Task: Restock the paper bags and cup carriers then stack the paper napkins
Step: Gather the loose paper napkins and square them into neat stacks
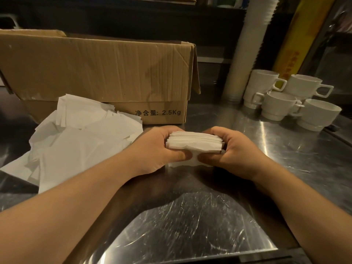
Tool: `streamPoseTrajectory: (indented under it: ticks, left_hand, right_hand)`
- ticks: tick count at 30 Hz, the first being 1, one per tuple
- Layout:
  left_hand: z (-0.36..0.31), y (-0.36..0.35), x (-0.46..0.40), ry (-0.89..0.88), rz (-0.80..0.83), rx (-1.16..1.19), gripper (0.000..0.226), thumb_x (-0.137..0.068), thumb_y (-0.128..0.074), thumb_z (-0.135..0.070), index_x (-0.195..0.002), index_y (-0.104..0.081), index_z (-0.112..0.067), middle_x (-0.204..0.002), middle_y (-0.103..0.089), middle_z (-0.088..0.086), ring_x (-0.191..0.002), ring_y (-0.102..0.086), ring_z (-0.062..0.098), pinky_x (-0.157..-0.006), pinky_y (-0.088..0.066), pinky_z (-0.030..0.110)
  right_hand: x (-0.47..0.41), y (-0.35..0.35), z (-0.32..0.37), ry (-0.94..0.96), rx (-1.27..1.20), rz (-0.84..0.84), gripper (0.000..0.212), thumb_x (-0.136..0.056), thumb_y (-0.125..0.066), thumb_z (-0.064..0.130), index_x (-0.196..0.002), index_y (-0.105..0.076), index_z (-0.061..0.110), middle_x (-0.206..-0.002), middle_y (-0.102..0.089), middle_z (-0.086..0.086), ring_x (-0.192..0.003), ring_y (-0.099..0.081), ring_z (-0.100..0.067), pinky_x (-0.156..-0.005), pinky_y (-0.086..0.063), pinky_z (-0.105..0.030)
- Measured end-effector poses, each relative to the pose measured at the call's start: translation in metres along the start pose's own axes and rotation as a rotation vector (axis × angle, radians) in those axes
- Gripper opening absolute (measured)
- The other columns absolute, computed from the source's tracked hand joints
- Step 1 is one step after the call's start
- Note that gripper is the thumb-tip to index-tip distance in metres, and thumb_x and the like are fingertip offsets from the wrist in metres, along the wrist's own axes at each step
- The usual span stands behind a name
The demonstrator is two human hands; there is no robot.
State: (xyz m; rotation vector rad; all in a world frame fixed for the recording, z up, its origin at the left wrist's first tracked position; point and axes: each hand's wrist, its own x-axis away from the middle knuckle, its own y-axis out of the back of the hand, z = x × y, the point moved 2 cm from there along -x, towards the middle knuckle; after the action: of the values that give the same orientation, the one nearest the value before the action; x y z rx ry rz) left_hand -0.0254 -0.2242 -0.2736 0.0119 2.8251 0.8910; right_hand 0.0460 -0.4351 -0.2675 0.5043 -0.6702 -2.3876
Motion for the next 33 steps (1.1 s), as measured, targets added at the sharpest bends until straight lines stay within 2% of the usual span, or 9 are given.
streamPoseTrajectory:
  ticks: [6,10,13,15,19,23,27,31,33]
  left_hand:
    - [-0.003,0.001,0.001,0.064,-0.006,0.070,0.033,-0.084,-0.083,-0.030,-0.106,-0.066,-0.049,-0.100,-0.071,-0.034,-0.098,-0.062,-0.015,-0.076,-0.051,0.006]
    - [-0.006,0.004,0.000,0.127,-0.080,0.205,0.031,-0.084,-0.083,-0.033,-0.111,-0.071,-0.042,-0.101,-0.075,-0.023,-0.099,-0.066,-0.003,-0.080,-0.052,0.016]
    - [-0.008,0.007,0.001,0.197,-0.104,0.354,0.031,-0.084,-0.081,-0.034,-0.114,-0.073,-0.035,-0.104,-0.075,-0.015,-0.104,-0.067,0.009,-0.089,-0.054,0.027]
    - [-0.011,0.008,0.003,0.217,-0.106,0.434,0.037,-0.079,-0.080,-0.043,-0.115,-0.072,-0.033,-0.102,-0.076,-0.012,-0.100,-0.070,0.010,-0.085,-0.055,0.027]
    - [-0.025,0.019,-0.003,0.247,-0.158,0.645,0.051,-0.070,-0.077,-0.049,-0.115,-0.069,-0.028,-0.100,-0.077,-0.010,-0.098,-0.074,0.009,-0.082,-0.061,0.028]
    - [-0.044,0.039,-0.010,0.234,-0.246,0.749,0.046,-0.074,-0.078,-0.040,-0.114,-0.068,-0.019,-0.100,-0.077,-0.005,-0.100,-0.074,0.011,-0.084,-0.061,0.026]
    - [-0.071,0.072,-0.024,0.214,-0.287,0.776,0.047,-0.073,-0.077,-0.042,-0.116,-0.064,-0.026,-0.101,-0.076,-0.012,-0.102,-0.072,0.005,-0.080,-0.058,0.018]
    - [-0.096,0.111,-0.041,0.217,-0.356,0.816,0.055,-0.068,-0.079,-0.048,-0.117,-0.063,-0.030,-0.105,-0.076,-0.012,-0.108,-0.072,0.010,-0.088,-0.060,0.027]
    - [-0.111,0.134,-0.051,0.218,-0.373,0.838,0.049,-0.071,-0.078,-0.045,-0.116,-0.063,-0.031,-0.102,-0.075,-0.012,-0.107,-0.072,0.010,-0.088,-0.060,0.027]
  right_hand:
    - [0.000,0.000,0.002,-0.046,-0.058,0.007,0.040,-0.079,-0.086,0.013,-0.110,-0.068,0.031,-0.102,-0.075,0.017,-0.096,-0.071,-0.001,-0.084,-0.059,-0.023]
    - [0.005,0.005,0.009,-0.061,-0.384,-0.067,0.038,-0.078,-0.080,0.012,-0.112,-0.070,0.025,-0.104,-0.077,0.008,-0.098,-0.073,-0.009,-0.083,-0.062,-0.028]
    - [0.000,0.004,0.012,-0.084,-0.576,-0.116,0.045,-0.069,-0.086,0.027,-0.111,-0.072,0.020,-0.106,-0.077,-0.002,-0.102,-0.074,-0.019,-0.082,-0.062,-0.033]
    - [-0.009,0.002,0.017,-0.119,-0.673,-0.168,0.050,-0.068,-0.089,0.029,-0.112,-0.071,0.016,-0.105,-0.076,-0.004,-0.104,-0.073,-0.026,-0.084,-0.062,-0.037]
    - [-0.035,0.002,0.045,-0.220,-0.940,-0.256,0.045,-0.072,-0.075,0.022,-0.115,-0.068,0.012,-0.106,-0.076,-0.007,-0.105,-0.073,-0.027,-0.089,-0.062,-0.043]
    - [-0.055,0.006,0.077,-0.294,-1.023,-0.259,0.045,-0.071,-0.076,0.022,-0.114,-0.067,0.012,-0.103,-0.077,-0.006,-0.102,-0.074,-0.025,-0.083,-0.063,-0.041]
    - [-0.082,0.019,0.116,-0.326,-1.064,-0.272,0.043,-0.073,-0.077,0.023,-0.114,-0.067,0.016,-0.099,-0.078,-0.003,-0.095,-0.076,-0.020,-0.077,-0.063,-0.039]
    - [-0.110,0.034,0.161,-0.355,-1.071,-0.234,0.038,-0.077,-0.076,0.027,-0.112,-0.066,0.016,-0.093,-0.078,0.001,-0.091,-0.076,-0.016,-0.075,-0.063,-0.037]
    - [-0.125,0.043,0.185,-0.368,-1.073,-0.227,0.045,-0.074,-0.077,0.028,-0.115,-0.066,0.014,-0.095,-0.078,-0.001,-0.092,-0.076,-0.017,-0.076,-0.063,-0.037]
